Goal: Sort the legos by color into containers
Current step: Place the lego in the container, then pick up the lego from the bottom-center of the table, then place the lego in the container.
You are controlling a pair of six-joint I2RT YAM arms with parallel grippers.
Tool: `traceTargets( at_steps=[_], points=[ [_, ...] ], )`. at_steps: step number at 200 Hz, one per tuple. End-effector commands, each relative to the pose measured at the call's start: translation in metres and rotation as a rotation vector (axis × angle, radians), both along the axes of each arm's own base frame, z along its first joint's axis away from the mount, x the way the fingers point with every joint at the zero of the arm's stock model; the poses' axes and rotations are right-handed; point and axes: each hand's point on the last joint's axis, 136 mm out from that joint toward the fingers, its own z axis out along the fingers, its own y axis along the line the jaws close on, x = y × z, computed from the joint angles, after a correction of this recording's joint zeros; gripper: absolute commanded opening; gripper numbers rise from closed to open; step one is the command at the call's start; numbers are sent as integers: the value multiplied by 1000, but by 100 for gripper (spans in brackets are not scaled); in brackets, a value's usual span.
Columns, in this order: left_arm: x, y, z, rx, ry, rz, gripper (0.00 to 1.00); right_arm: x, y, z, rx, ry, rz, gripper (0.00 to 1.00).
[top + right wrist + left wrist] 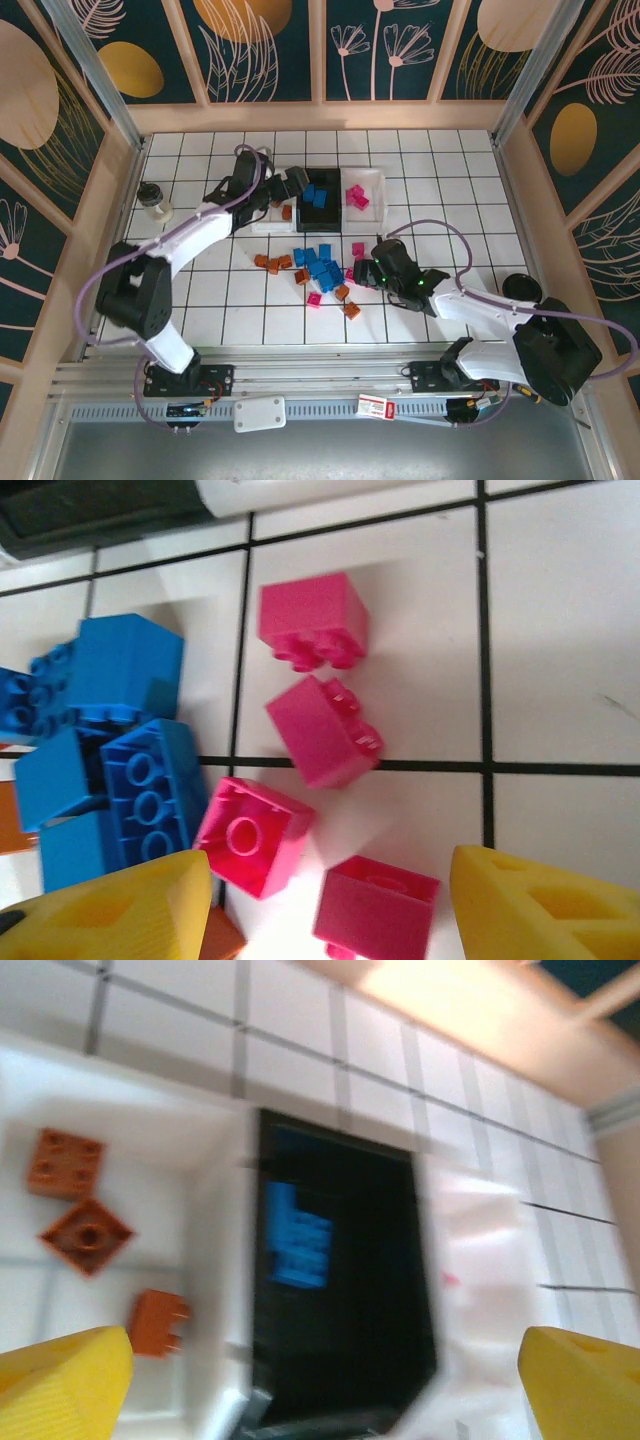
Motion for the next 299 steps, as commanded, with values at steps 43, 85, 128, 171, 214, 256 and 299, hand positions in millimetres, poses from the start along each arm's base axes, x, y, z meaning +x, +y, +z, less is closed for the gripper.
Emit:
traceTargets(
  at_steps=[43, 85, 128, 171, 214, 256, 299],
  points=[
    [-86, 18, -6, -32, -16, -61, 99, 2, 1, -31, -23, 71, -46, 57],
    [-117, 35, -31, -6, 20, -74, 99, -3, 0, -36, -33, 95, -40, 40],
    [-137, 39, -62, 30, 70, -114, 98, 21, 3, 24, -19, -40, -27, 24],
    [-147, 44, -80, 67, 99, -121, 96, 102, -2, 81, 38, -178, -69, 23],
    [-153, 49, -86, 88, 111, -119, 95, 176, 11, 74, 43, -178, -83, 26],
    [-155, 67, -116, 190, 195, -54, 92, 198, 16, 65, 62, -144, -92, 63],
    [-138, 72, -137, 237, 235, -6, 56, 176, 20, 82, 77, -177, -63, 63]
  ],
)
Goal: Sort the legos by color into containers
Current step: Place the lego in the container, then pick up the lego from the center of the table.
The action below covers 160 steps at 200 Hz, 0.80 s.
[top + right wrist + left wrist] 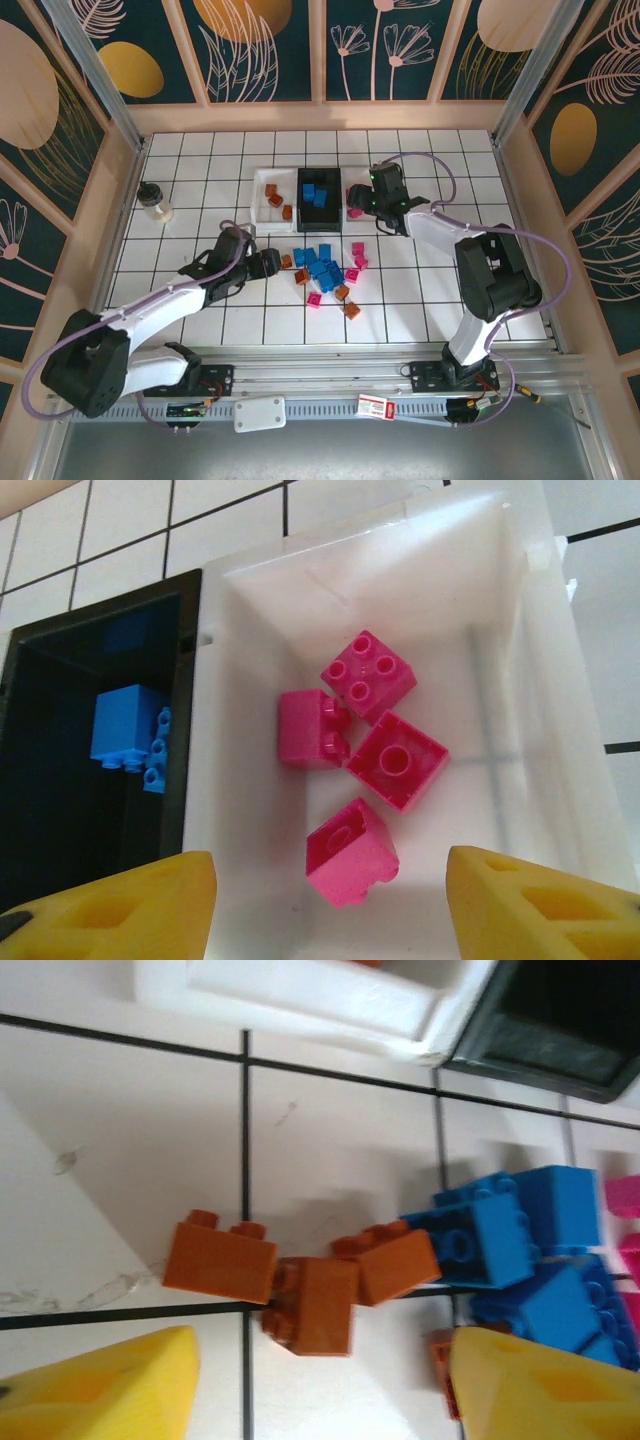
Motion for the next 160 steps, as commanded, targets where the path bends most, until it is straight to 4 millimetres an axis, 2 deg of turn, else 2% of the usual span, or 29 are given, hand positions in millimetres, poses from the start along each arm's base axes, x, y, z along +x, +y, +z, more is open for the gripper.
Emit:
traceTargets(
  at_steps=[1, 26, 41, 71, 106, 126, 146, 160],
  points=[
    [9, 8, -13, 44, 23, 39, 56, -11, 6, 28, 29, -58, 31, 63],
    [23, 3, -17, 17, 27, 65, 59, -27, 4, 35, 33, -73, 39, 63],
    [29, 11, -23, 47, 34, 108, 59, -35, 2, 41, 36, -85, 42, 62],
    [28, 31, -36, 57, 59, 179, 58, -49, -3, 51, 45, -109, 45, 63],
    [30, 34, -43, 56, 67, 181, 58, -56, -7, 56, 53, -123, 44, 63],
    [29, 31, -46, 46, 74, 167, 47, -58, -7, 57, 53, -124, 44, 63],
    [27, 33, -49, 56, 77, 173, 46, -59, -8, 57, 51, -126, 44, 63],
    [26, 34, -50, 62, 81, 175, 37, -59, -10, 56, 48, -126, 39, 63]
  ],
)
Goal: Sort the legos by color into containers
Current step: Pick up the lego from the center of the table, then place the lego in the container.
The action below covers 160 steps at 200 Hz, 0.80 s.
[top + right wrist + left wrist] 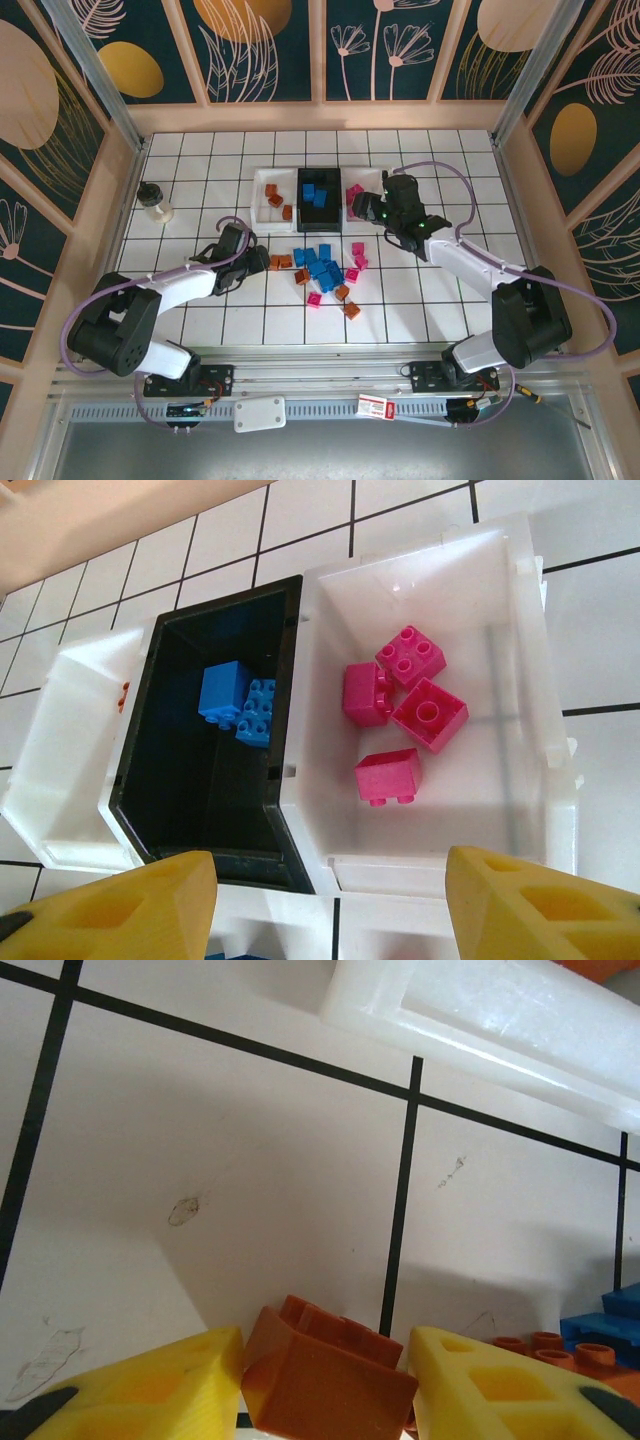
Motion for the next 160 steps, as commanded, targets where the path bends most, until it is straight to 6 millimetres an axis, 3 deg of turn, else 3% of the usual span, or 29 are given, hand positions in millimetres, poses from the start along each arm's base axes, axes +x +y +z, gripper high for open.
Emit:
traceTargets(
  at_steps=[1, 29, 61, 93, 125, 160],
  points=[
    [-4, 6, -9, 14, 18, 16, 37, -5, -3, 4, -7, -22, -8, 63],
    [-2, 8, -1, 15, -1, 25, 24, -7, -5, 5, -8, -24, -13, 63],
    [-1, 6, 11, 13, -15, 18, 20, -9, -7, 4, -7, -26, -17, 63],
    [8, -2, 49, -45, -80, 9, 21, -12, -10, 2, -5, -25, -23, 63],
    [37, -11, 97, -67, -179, 20, 23, -18, -12, -3, -3, -14, -25, 63],
    [95, -24, 117, -55, -242, 45, 23, -24, -14, -9, -1, 2, -25, 63]
  ],
)
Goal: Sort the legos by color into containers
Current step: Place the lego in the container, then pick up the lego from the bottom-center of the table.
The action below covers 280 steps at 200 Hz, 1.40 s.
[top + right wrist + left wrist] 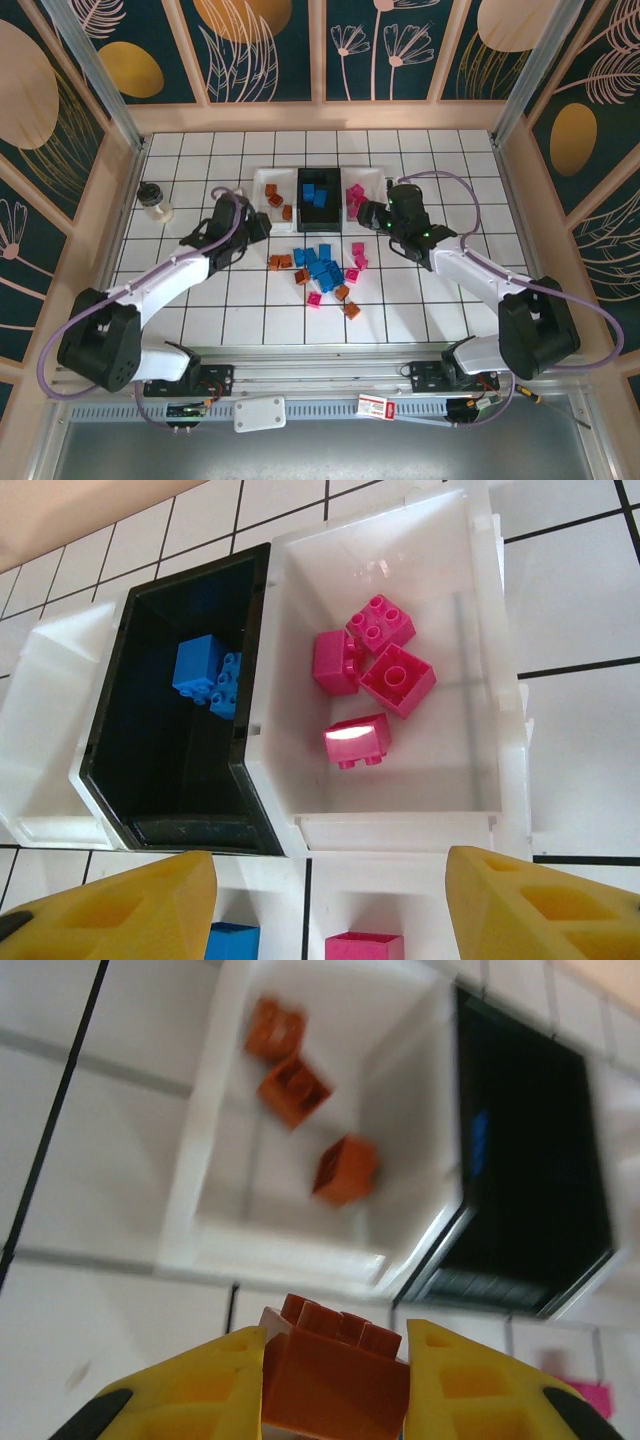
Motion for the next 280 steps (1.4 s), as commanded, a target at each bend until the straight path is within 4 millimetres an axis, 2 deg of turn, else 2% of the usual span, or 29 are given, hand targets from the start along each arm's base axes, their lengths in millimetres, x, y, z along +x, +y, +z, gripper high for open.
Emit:
traceTargets(
  at_steps=[1, 5, 8, 20, 31, 33, 36, 48, 75, 82, 96, 100, 102, 109, 120, 136, 141, 147, 185, 222, 280],
  points=[
    [37, -1, 6, 26, -29, 34, 23, -6, -1, 4, 13, -12, -9, 63],
    [41, 0, -1, 37, -20, 40, 23, -8, -2, 3, 13, -10, -9, 63],
    [50, -3, 7, 32, -39, 43, 23, -9, -1, 3, 14, -10, -7, 63],
    [70, -7, 2, 40, -34, 49, 24, -14, -2, 1, 13, -4, -3, 63],
    [84, -12, -2, 42, -26, 46, 29, -20, 0, 2, 18, -2, 18, 63],
    [87, -12, 1, 40, -32, 47, 32, -22, 1, 1, 18, 0, 22, 63],
    [90, -14, -8, 48, -14, 45, 34, -24, 2, 1, 17, 1, 28, 63],
    [101, -18, -11, 51, -9, 43, 48, -33, 4, -2, 13, 11, 50, 64],
    [109, -28, 3, 20, -35, 13, 72, -56, 14, -18, -13, 58, 119, 66],
    [106, -29, 8, 7, -42, 3, 76, -62, 17, -24, -25, 73, 136, 70],
    [95, -32, 17, -22, -56, -26, 82, -74, 25, -36, -51, 99, 178, 71],
    [90, -33, 12, -24, -45, -35, 84, -77, 28, -39, -60, 107, 191, 71],
    [87, -33, 20, -34, -60, -40, 85, -80, 29, -41, -65, 113, 199, 71],
    [76, -36, 24, -48, -66, -63, 86, -88, 35, -49, -77, 137, 234, 71],
    [56, -40, 19, -50, -53, -94, 89, -103, 45, -61, -96, 176, 288, 71],
    [30, -44, 24, -59, -64, -132, 92, -125, 54, -78, -136, 221, 348, 70],
    [18, -44, 15, -53, -45, -142, 98, -131, 56, -82, -148, 233, 363, 70],
    [8, -43, 13, -52, -42, -148, 98, -138, 58, -87, -161, 248, 378, 70],
    [-33, -28, 5, -58, -25, -157, 99, -174, 65, -108, -209, 324, 434, 69],
    [-51, -20, -5, -73, -15, -157, 98, -171, 70, -118, -256, 302, 423, 67],
    [-57, -18, -14, -73, 14, -154, 99, -154, 77, -130, -329, 269, 424, 61]
  ],
)
